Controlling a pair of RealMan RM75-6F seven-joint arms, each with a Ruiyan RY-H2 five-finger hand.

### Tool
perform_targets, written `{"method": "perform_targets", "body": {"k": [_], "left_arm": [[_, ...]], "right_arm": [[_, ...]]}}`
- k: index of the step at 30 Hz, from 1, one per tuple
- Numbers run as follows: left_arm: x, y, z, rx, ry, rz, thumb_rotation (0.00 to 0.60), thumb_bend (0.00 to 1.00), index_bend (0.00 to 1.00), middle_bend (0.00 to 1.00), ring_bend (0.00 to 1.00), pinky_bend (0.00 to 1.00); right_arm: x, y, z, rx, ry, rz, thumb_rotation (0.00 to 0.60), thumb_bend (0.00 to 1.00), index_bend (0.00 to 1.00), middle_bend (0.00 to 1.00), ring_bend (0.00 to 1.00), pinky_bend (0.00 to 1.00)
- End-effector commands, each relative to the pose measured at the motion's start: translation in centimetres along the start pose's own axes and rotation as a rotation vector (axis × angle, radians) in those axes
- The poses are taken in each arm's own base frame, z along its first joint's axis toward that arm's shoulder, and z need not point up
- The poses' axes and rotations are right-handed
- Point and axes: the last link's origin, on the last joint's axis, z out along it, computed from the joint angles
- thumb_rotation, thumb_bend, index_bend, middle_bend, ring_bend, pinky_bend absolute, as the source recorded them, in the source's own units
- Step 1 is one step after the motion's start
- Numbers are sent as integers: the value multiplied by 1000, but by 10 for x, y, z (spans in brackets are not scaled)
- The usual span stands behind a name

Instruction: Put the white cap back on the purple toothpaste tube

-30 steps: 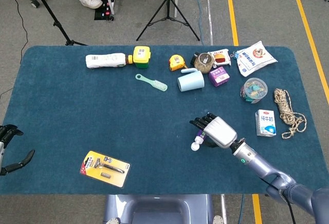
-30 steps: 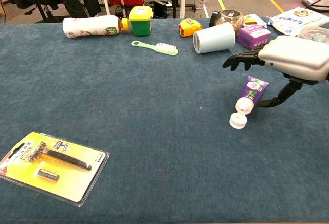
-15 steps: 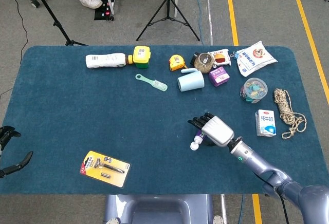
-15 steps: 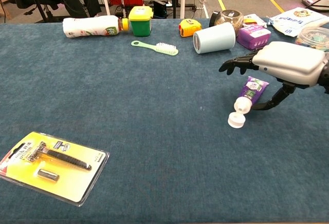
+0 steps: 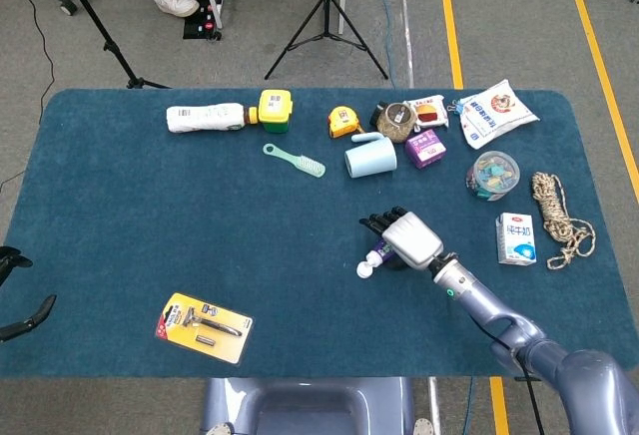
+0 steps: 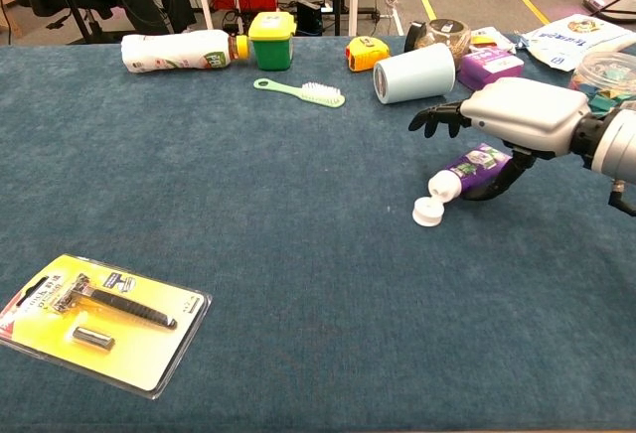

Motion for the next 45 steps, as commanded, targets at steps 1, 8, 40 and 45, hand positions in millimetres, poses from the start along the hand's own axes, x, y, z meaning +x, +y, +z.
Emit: {"method": "perform_targets", "body": {"k": [1, 8, 40, 45], "left_arm": [[-1, -2, 0, 5, -2, -2, 298, 239, 334, 287, 228, 349], [-1, -6, -2, 12, -1, -5, 299, 239, 333, 287, 228, 349], [-3, -4, 0, 4, -5, -14, 299, 239, 333, 287, 228, 349], [-5, -2, 3, -5, -8, -16, 298, 239, 333, 287, 228, 349]], "right_arm": [[3, 1, 11, -22, -9, -5, 517, 263, 147, 244, 325, 281], [6, 2, 26, -72, -42, 29, 526, 263, 204, 269, 329, 281], [8, 5, 19, -86, -154, 34, 554, 263, 433, 433, 463, 352], [9, 8, 13, -97, -191, 40, 554, 262, 438, 439, 466, 353]]}}
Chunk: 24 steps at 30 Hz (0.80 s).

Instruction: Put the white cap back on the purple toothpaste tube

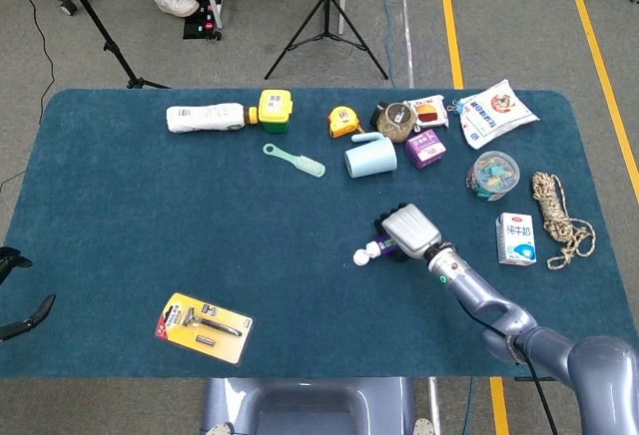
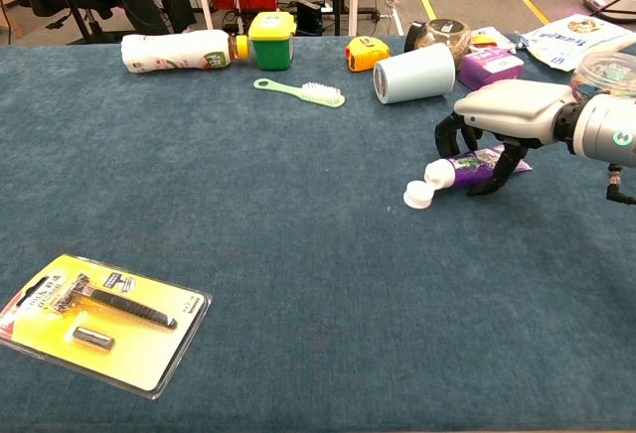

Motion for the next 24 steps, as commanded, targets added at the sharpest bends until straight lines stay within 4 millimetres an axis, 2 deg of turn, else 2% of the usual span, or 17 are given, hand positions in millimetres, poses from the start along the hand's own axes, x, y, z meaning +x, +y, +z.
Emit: {"method": "perform_targets", "body": {"k": [1, 9, 24], "left_arm": [[-1, 2, 2, -8, -1, -2, 298, 239, 333, 287, 228, 349], [-4, 9, 8, -32, -2, -10, 300, 240, 333, 287, 228, 349], [-10, 6, 7, -17, -23, -11, 298, 239, 332, 286, 228, 349]], "right_arm": [[2, 3, -4, -9, -28, 0, 554, 263, 438, 439, 466, 353], [11, -2, -8, -26, -37, 19, 553, 263, 435, 439, 466, 362], [6, -1, -3, -59, -53, 29, 555, 263, 435, 441, 470, 384]]}}
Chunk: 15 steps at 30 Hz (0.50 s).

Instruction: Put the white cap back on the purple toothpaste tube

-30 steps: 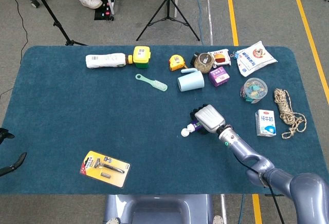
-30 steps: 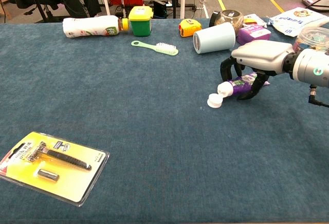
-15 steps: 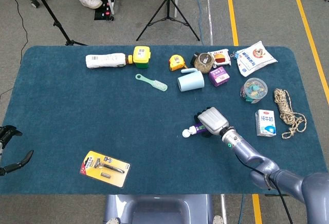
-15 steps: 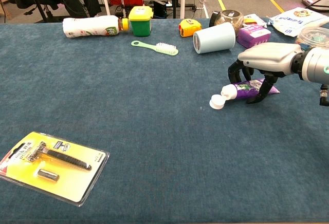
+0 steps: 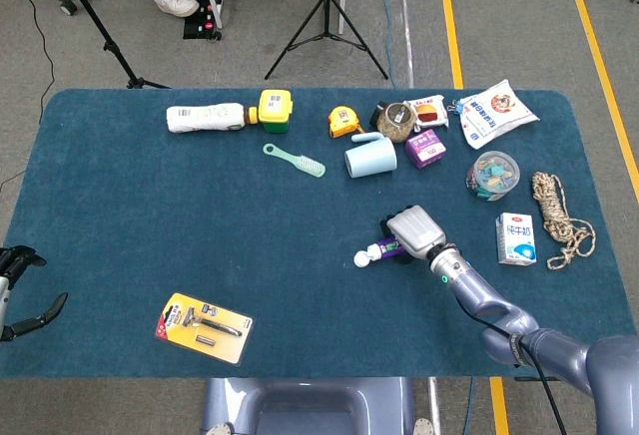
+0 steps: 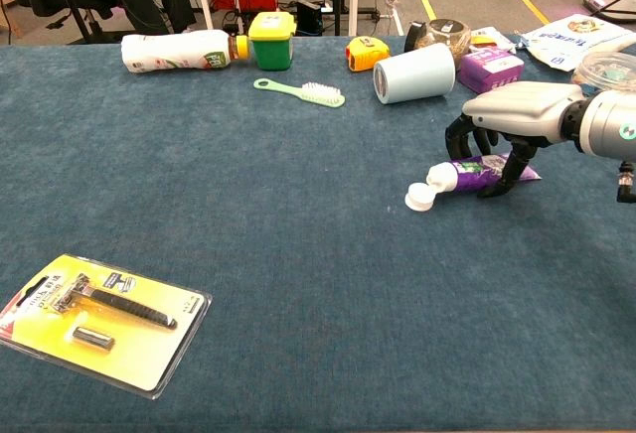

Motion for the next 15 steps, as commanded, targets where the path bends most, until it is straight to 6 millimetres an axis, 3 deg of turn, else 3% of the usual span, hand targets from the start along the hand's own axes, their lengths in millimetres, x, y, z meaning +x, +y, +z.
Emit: {"method": "perform_targets", "body": {"k": [1, 15], "left_arm": [[0, 0, 0, -1, 1, 0, 298, 239, 332, 286, 228, 349], [0, -2, -2, 8, -2, -3, 297, 239, 332, 286, 228, 349]], "right_arm": [[0, -1, 0, 1, 2, 5, 556, 263, 436, 442, 471, 385], [4, -9, 3, 3, 21, 63, 567, 264, 525, 518, 558, 460]]}}
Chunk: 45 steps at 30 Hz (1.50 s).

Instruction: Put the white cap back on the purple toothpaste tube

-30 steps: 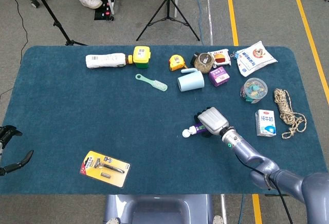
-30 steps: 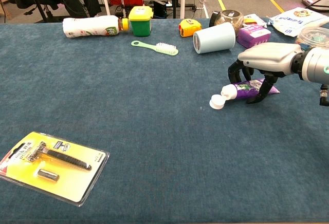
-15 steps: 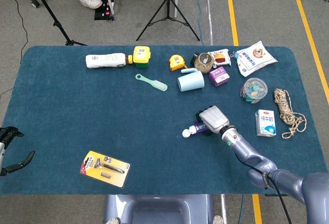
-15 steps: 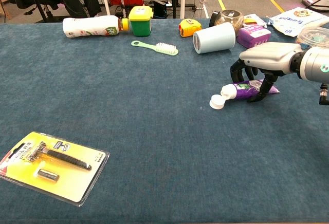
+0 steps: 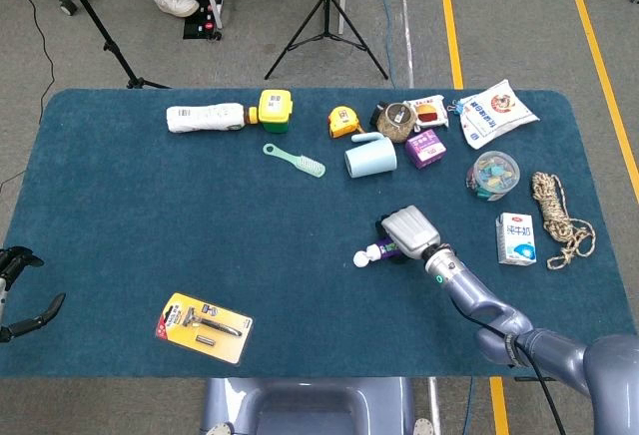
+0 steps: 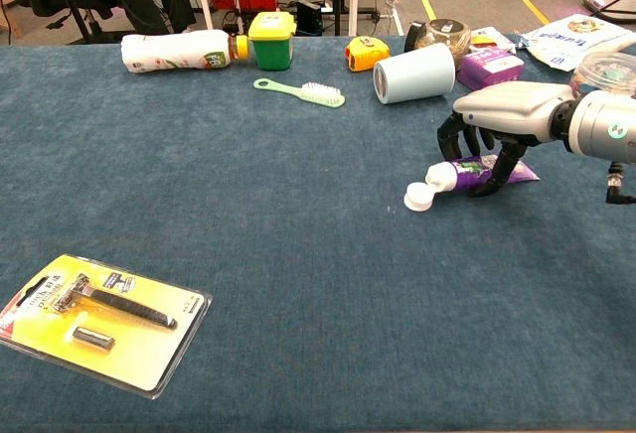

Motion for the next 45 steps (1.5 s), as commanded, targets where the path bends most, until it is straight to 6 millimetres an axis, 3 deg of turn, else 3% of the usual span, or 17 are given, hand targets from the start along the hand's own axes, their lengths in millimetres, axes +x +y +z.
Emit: {"method": "perform_targets", "body": {"k": [1, 9, 15, 26, 45], "left_arm": [[-1, 0, 0, -1, -5, -3, 297, 239, 332, 286, 228, 348], [1, 0, 0, -3, -2, -5, 296, 239, 332, 286, 228, 345], [1, -1, -2, 0, -5, -9, 298, 239, 332, 285, 228, 344], [1, 10, 4, -48, -5, -15, 299, 239, 332, 284, 228, 344], [1, 86, 41, -303, -16, -23, 300, 239, 340, 281, 238, 344]], "right_arm": [[0, -1, -2, -5, 7, 24, 569, 264, 532, 523, 564, 465], [-4, -4, -2, -11, 3, 37, 573, 264, 545, 533, 579, 495], [1, -2, -7, -28, 35, 102, 595, 264, 619, 602, 646, 548], [11, 0, -24, -45, 125, 242, 600, 263, 779, 776, 823, 754], [41, -14, -53, -23, 178, 129, 600, 264, 859, 902, 996, 958]]}}
